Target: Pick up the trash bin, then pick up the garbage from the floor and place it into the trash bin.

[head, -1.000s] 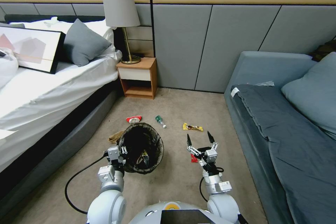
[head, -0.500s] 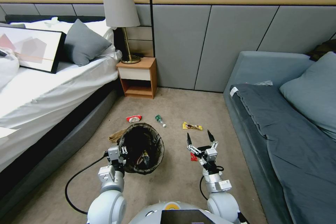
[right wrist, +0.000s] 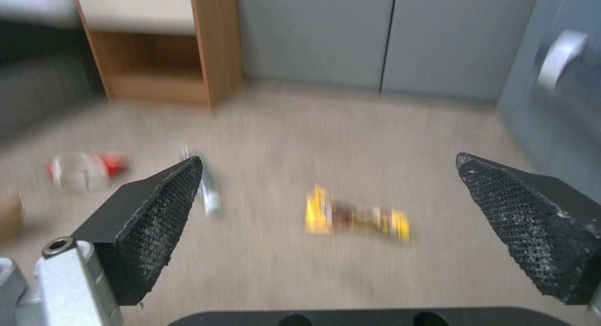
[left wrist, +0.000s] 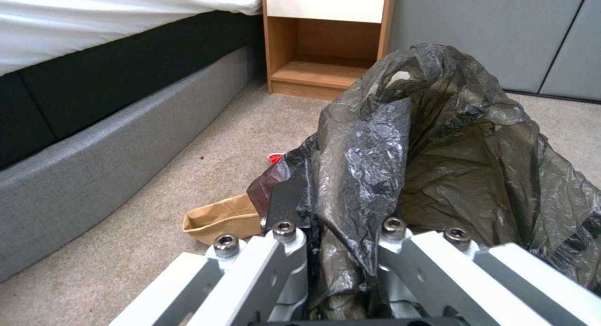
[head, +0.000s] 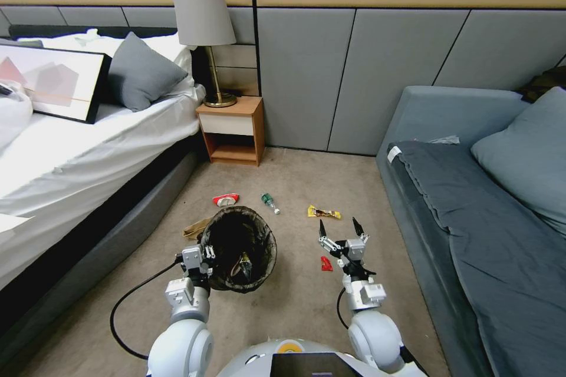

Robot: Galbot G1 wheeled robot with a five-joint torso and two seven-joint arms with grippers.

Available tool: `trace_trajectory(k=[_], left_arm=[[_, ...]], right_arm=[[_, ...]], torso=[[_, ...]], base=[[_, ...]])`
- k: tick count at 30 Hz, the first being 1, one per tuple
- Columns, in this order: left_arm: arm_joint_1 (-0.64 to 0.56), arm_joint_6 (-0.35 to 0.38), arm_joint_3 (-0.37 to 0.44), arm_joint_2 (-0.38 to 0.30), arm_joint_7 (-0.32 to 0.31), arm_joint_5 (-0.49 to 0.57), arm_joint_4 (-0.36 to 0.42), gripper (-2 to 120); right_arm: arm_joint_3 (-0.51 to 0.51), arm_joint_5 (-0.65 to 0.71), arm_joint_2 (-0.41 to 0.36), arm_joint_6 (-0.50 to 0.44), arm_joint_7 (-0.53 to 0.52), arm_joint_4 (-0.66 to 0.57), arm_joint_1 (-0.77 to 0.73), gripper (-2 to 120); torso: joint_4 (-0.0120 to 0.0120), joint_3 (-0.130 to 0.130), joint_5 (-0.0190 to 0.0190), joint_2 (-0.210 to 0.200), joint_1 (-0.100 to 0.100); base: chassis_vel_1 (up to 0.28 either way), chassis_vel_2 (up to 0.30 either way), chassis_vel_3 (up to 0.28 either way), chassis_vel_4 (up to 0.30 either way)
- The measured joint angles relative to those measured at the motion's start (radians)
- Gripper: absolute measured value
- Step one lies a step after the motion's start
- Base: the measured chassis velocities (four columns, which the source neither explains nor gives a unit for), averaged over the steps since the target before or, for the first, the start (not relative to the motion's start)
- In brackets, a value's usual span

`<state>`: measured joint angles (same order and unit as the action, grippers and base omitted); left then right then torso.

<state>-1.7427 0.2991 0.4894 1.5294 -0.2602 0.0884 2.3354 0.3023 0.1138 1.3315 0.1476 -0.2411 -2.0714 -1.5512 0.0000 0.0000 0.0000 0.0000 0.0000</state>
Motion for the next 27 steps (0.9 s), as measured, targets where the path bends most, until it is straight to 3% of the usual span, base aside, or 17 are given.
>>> trace_trajectory(k=[4, 6, 27], left_arm=[[0.001, 0.0, -0.001, 0.001, 0.0, -0.002, -0.001, 6], [-0.002, 0.0, -0.003, 0.002, 0.0, -0.004, -0.002, 6], [-0.017, -0.003, -0.01, -0.001, -0.002, -0.011, 0.005, 6]], right_arm=[[-0.01, 0.022, -0.014, 0.043, -0.002, 0.082, 0.026, 100], [-0.024, 0.049, -0.017, 0.062, -0.003, 0.204, 0.065, 100], [-0.045, 0.106, -0.024, 0.083, 0.057, 0.518, 0.155, 100]], torso=[[0.0, 0.0, 0.0, 0.0, 0.0], [0.0, 0.0, 0.0001, 0.0, 0.0], [0.0, 0.0, 0.0, 0.0, 0.0]], base=[[0.0, 0.0, 0.0, 0.0], [0.0, 0.0, 0.0, 0.0], [0.0, 0.0, 0.0, 0.0]])
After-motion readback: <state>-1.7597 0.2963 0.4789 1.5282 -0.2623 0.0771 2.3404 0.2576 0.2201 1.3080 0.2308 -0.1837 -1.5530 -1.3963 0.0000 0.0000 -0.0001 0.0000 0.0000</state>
